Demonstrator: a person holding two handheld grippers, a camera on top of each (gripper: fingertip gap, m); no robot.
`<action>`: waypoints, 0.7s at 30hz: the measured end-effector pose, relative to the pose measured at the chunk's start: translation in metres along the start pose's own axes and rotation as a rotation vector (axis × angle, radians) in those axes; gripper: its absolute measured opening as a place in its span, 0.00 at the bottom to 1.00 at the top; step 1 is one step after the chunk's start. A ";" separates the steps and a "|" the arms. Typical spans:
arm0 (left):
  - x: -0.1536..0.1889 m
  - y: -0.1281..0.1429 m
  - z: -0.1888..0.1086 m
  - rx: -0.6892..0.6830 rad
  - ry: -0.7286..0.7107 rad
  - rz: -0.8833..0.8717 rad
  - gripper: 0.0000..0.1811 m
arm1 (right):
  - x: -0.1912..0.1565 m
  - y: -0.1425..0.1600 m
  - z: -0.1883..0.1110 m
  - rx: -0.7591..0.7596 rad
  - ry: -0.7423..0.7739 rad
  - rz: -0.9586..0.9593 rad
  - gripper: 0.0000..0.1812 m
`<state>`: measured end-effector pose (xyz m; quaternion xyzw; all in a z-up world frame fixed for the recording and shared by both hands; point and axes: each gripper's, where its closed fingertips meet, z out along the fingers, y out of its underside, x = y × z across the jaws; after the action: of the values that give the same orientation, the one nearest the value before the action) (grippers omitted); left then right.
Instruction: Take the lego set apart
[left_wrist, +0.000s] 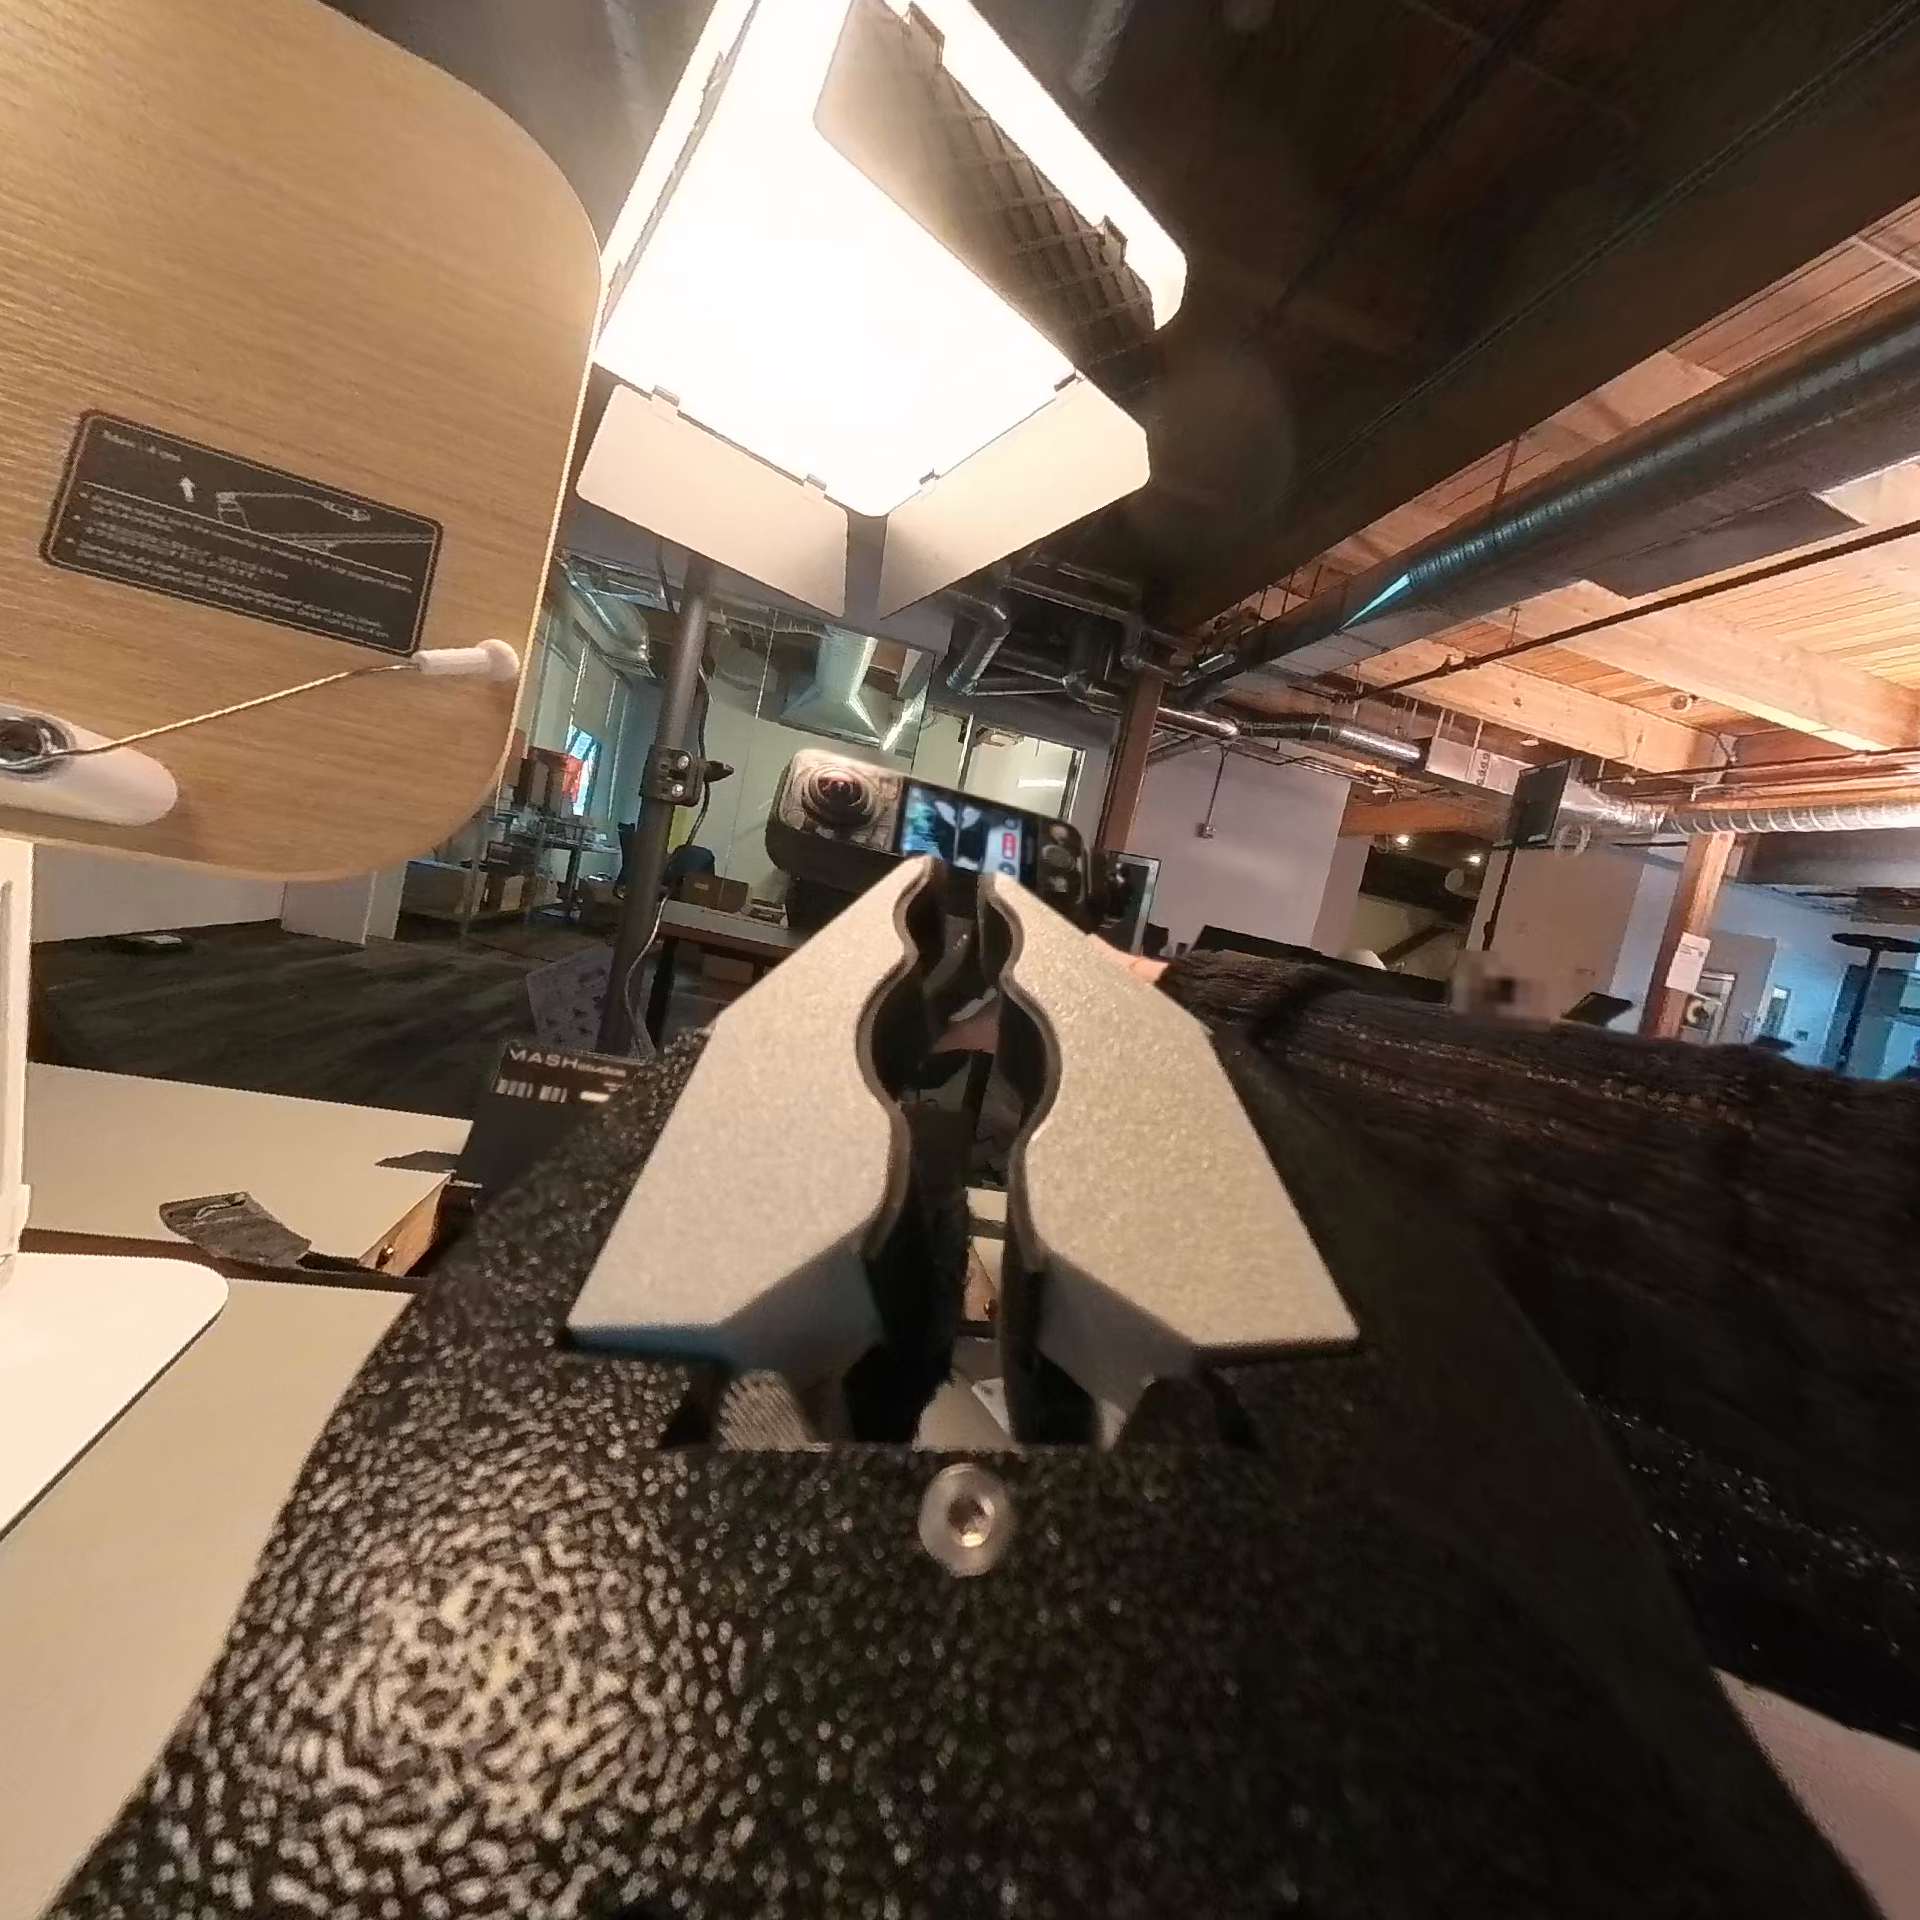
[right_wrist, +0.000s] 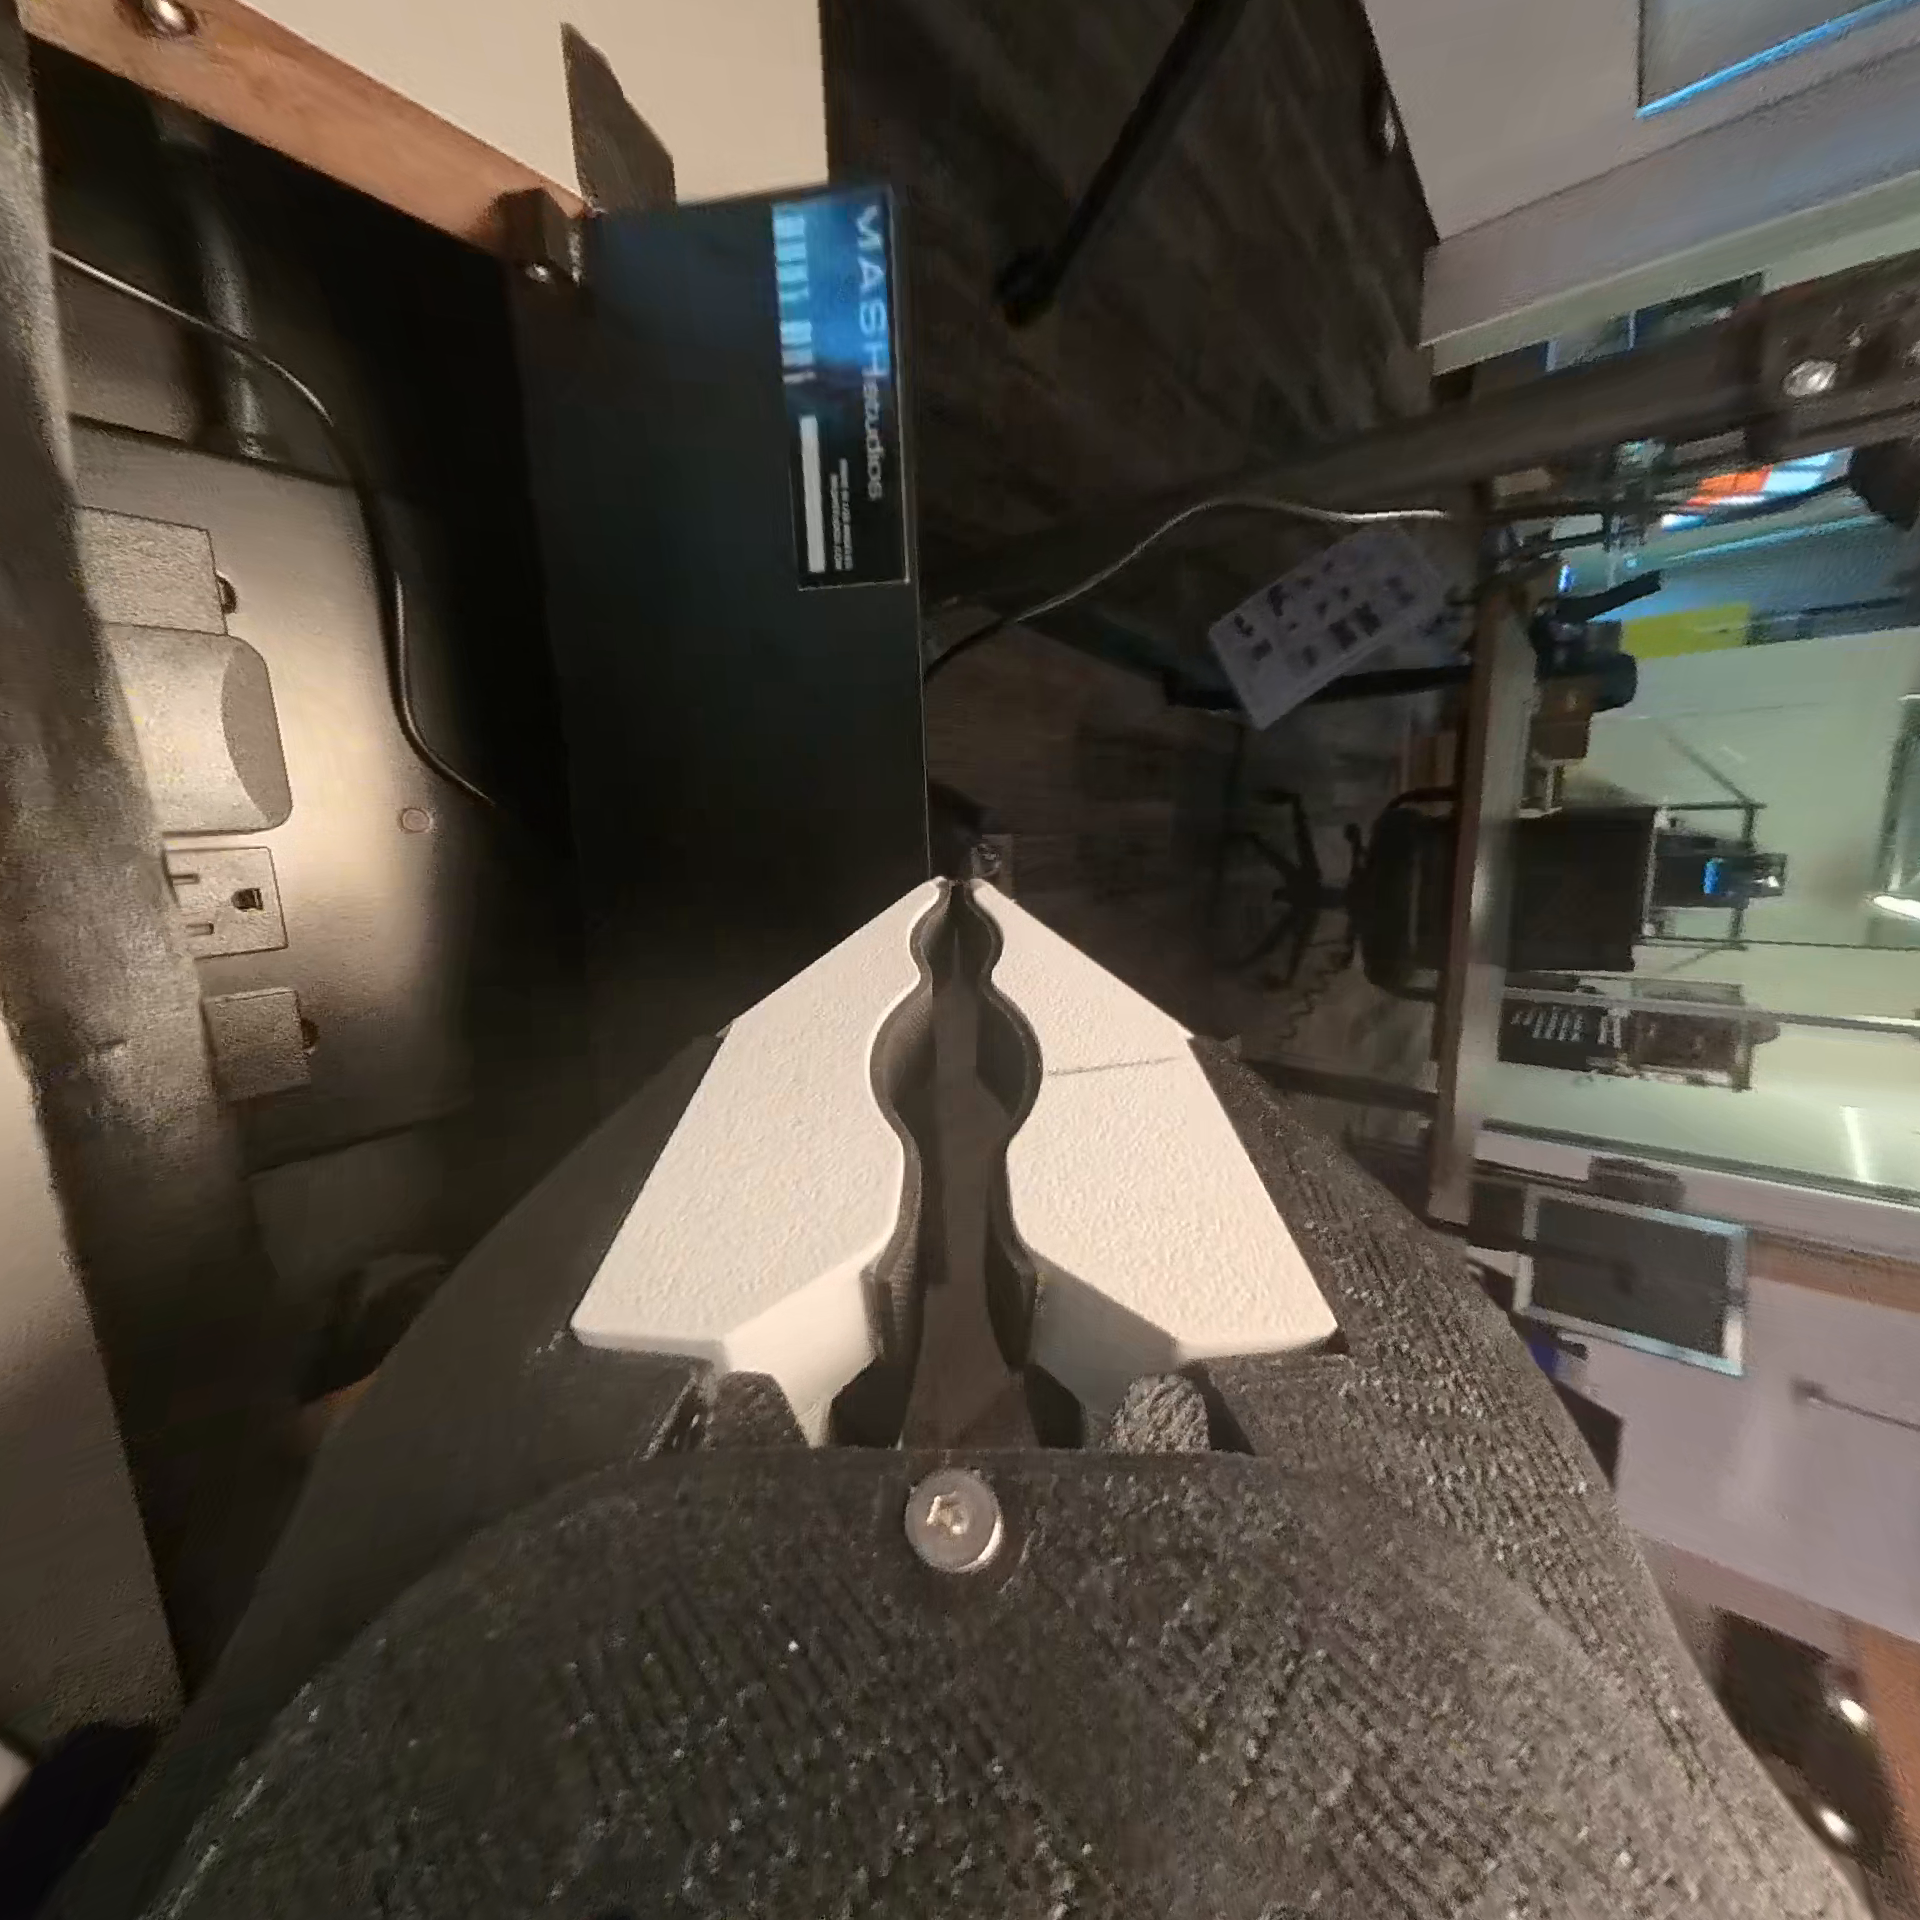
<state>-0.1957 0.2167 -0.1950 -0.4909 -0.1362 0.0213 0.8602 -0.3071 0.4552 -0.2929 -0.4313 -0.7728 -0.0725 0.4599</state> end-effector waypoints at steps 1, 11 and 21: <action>0.000 0.000 0.000 -0.003 0.000 0.001 0.02 | 0.000 -0.001 0.000 0.007 -0.002 0.021 0.00; 0.000 0.005 -0.001 -0.022 -0.001 -0.009 0.02 | 0.015 -0.018 -0.040 0.503 0.352 0.469 0.00; 0.021 0.034 -0.004 -0.131 0.068 0.062 0.02 | -0.001 -0.001 -0.048 0.637 0.510 0.413 0.00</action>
<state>-0.1710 0.2349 -0.2217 -0.5505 -0.0926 0.0221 0.8294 -0.2768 0.4292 -0.2663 -0.3819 -0.5164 0.1582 0.7499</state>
